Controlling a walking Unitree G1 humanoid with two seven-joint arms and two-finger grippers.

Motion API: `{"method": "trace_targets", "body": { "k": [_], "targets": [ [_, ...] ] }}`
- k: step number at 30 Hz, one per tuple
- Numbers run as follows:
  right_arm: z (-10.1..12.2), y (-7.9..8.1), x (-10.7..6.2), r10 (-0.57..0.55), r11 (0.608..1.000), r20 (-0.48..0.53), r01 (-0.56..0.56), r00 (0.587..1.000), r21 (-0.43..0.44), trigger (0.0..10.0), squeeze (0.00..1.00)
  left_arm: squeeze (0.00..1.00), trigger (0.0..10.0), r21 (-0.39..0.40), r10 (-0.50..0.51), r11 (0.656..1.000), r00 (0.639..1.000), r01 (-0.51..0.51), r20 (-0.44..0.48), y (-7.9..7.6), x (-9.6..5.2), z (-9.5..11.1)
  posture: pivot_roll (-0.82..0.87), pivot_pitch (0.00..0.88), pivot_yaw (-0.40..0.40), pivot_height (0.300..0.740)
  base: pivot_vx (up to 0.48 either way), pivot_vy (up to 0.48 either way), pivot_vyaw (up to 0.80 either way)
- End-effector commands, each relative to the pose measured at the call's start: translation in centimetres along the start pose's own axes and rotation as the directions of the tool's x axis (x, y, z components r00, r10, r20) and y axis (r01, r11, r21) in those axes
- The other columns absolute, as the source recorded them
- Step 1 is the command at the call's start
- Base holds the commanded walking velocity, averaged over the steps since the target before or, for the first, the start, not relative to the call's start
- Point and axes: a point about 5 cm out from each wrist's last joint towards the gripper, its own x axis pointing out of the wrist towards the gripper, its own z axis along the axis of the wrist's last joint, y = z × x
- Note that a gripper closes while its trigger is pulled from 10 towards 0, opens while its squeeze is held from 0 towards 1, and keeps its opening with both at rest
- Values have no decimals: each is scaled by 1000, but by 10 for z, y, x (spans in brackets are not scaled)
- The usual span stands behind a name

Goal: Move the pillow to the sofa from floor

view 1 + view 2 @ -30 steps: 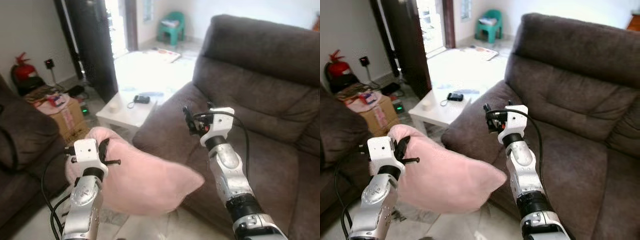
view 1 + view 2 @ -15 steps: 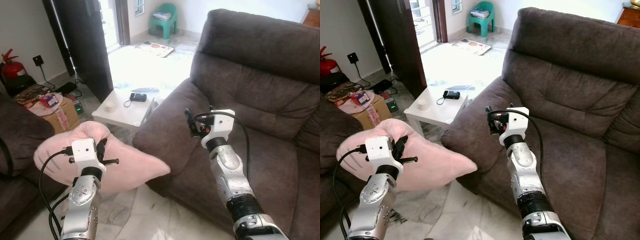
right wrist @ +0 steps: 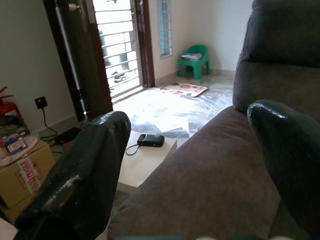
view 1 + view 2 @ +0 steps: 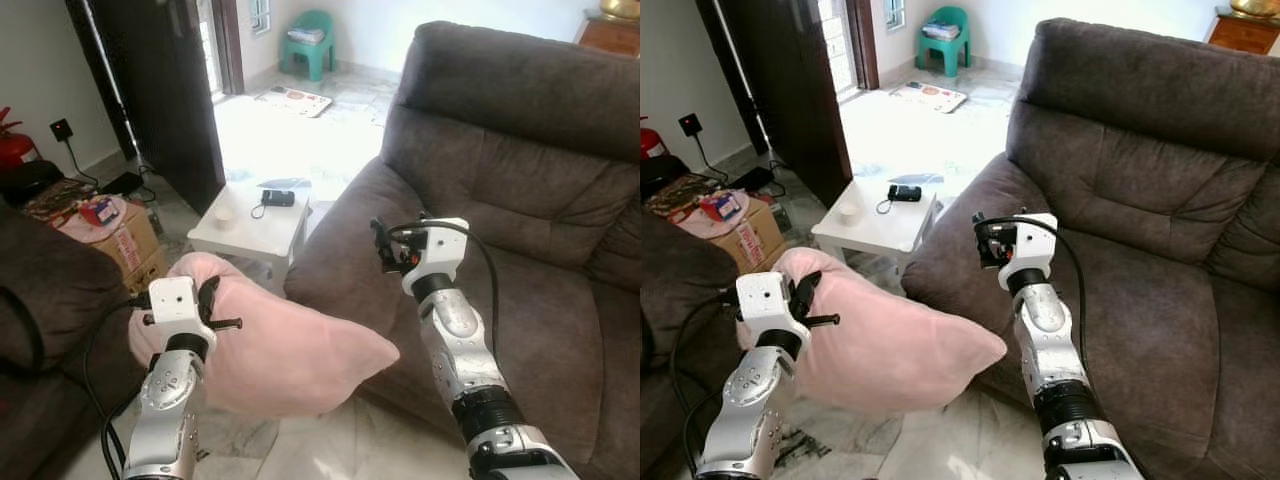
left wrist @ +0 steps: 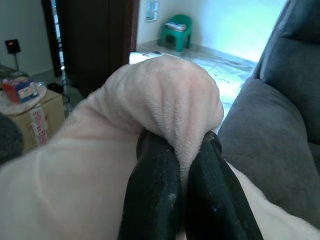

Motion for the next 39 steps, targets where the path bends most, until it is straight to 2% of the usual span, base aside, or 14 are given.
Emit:
{"method": "trace_targets", "body": {
  "k": [1, 11, 17, 25, 29, 31, 34, 35, 37, 39],
  "targets": [
    [-1, -6, 0, -21, 1000, -14, 20, 1000, -10, 10000, 0, 0, 10000, -14, -25, 1000, 995, 26, 93, -7, 5, 19, 84, 0, -9, 734, 0, 349, 0],
    [-3, -7, 0, -43, 999, -33, 42, 999, -29, 10000, 0, 0, 10000, -9, -15, 1000, 996, 16, 90, -4, 3, 19, 90, 11, -10, 734, 0, 333, 0],
    [-4, -10, 1, -56, 998, -46, 55, 997, -22, 10000, 0, 0, 10000, -1, -10, 1000, 996, 10, 88, -3, 2, 18, 89, 18, -10, 734, 0, 0, 0],
    [-6, -13, -1, -54, 997, -59, 51, 997, -53, 10000, 0, 0, 10000, -7, -24, 1000, 996, 24, 85, -5, 3, 19, 89, 25, -11, 734, 0, 0, -614],
    [-13, -15, -3, -29, 996, -104, 20, 994, -87, 10000, 0, 0, 10000, -8, -27, 1000, 996, 28, 84, -5, 3, 19, 90, 25, -11, 734, 0, 0, 0],
    [-25, -20, -7, 14, 989, -196, -42, 981, -139, 10000, 0, 0, 10000, -10, -30, 999, 996, 31, 83, -5, 4, 19, 90, 26, -12, 734, 0, 0, 0],
    [-31, -24, -10, 37, 985, -236, -75, 971, -153, 10000, 0, 0, 10000, -12, -32, 999, 996, 33, 83, -5, 4, 19, 90, 26, -12, 734, 0, 0, 0],
    [-35, -30, -14, 50, 970, -280, -114, 959, -214, 10000, 0, 0, 10000, -14, -35, 999, 996, 37, 83, -5, 4, 19, 89, 27, -12, 734, 0, 0, 0],
    [-36, -35, -16, 58, 957, -289, -135, 956, -255, 10000, 0, 0, 10000, -16, -39, 999, 996, 40, 81, -6, 4, 19, 86, 26, -10, 734, 0, 0, 0],
    [-34, -37, -15, 56, 965, -278, -123, 959, -232, 10000, 0, 0, 10000, -17, -40, 999, 996, 42, 81, -6, 4, 18, 84, 26, -11, 734, 0, 0, 0]
  ]
}}
